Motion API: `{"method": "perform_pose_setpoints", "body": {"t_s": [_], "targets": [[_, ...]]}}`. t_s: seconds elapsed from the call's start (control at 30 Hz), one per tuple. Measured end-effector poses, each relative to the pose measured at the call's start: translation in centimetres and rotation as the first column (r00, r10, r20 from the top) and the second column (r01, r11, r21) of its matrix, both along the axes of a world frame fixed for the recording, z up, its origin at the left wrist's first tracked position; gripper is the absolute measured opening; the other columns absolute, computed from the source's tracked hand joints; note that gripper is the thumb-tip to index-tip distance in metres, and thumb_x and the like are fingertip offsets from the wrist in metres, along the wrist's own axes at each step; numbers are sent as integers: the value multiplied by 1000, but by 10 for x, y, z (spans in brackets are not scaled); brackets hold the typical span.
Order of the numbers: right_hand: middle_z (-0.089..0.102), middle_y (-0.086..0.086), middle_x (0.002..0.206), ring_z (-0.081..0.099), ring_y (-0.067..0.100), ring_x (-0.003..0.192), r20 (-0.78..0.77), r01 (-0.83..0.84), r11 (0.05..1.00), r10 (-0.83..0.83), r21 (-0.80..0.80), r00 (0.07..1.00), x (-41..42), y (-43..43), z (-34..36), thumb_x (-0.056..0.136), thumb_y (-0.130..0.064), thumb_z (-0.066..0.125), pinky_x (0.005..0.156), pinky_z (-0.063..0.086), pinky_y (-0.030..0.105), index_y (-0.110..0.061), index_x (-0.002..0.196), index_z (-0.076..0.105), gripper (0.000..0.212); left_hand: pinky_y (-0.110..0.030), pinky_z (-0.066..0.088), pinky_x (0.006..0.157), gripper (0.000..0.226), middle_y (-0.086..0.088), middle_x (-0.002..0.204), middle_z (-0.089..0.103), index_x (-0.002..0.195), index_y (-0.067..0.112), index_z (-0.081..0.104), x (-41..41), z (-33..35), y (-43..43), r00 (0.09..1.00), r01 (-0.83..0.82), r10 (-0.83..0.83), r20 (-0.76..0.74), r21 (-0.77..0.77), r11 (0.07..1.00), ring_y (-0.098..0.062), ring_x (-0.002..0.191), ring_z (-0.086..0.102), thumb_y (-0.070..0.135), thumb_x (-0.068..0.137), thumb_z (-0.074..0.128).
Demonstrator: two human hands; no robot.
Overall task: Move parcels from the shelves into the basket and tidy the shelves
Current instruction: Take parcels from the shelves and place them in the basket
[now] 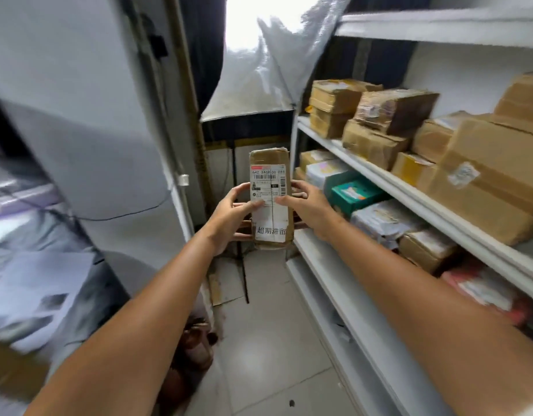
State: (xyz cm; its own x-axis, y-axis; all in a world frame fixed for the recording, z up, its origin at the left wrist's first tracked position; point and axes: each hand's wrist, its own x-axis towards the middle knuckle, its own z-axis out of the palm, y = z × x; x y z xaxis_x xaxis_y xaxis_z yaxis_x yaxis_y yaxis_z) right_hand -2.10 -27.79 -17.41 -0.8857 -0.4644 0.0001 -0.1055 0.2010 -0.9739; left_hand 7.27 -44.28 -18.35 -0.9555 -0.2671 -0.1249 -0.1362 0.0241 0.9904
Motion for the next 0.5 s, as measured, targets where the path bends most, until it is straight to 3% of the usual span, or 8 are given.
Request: {"method": "perform_pose_setpoints", "body": {"t_s": [0.17, 0.23, 0.33, 0.4, 0.5], "targets": [[68, 1, 109, 67, 12, 95, 39, -211, 977, 211, -1, 977, 1, -66, -13, 87, -27, 74, 58, 58, 26, -23, 132, 54, 49, -52, 58, 82, 65, -4, 119, 66, 142, 40, 39, 28, -13, -50, 974, -224, 224, 25, 12, 975, -28, 104, 66, 37, 86, 72], [68, 2, 111, 68, 15, 97, 72, -296, 955, 296, -6, 953, 1, -89, -20, 87, -28, 75, 58, 57, 27, -23, 134, 54, 52, -53, 57, 84, 54, -1, 117, 65, 137, 41, 43, 41, -18, -61, 952, -306, 305, 37, 8, 952, -27, 102, 65, 33, 90, 68], [69, 1, 106, 69, 18, 94, 102, -414, 910, 413, -13, 905, 5, -115, -28, 87, -26, 74, 57, 58, 30, -23, 131, 54, 48, -55, 54, 90, 46, 1, 123, 64, 122, 55, 50, 60, -26, -68, 895, -441, 442, 58, -29, 897, -28, 110, 63, 44, 82, 70], [70, 1, 105, 71, 20, 92, 131, -494, 869, 492, -14, 861, 8, -128, -35, 87, -24, 75, 65, 62, 39, -22, 131, 54, 49, -54, 52, 94, 37, 4, 125, 63, 105, 66, 53, 73, -33, -68, 848, -522, 525, 68, -67, 851, -26, 113, 62, 47, 78, 71], [71, 3, 107, 72, 23, 91, 171, -610, 792, 602, -12, 780, 17, -141, -43, 85, -23, 77, 73, 62, 47, -22, 134, 53, 54, -46, 53, 93, 36, 6, 122, 64, 112, 57, 52, 95, -41, -56, 761, -643, 645, 73, -48, 764, -16, 106, 62, 38, 87, 70]]}}
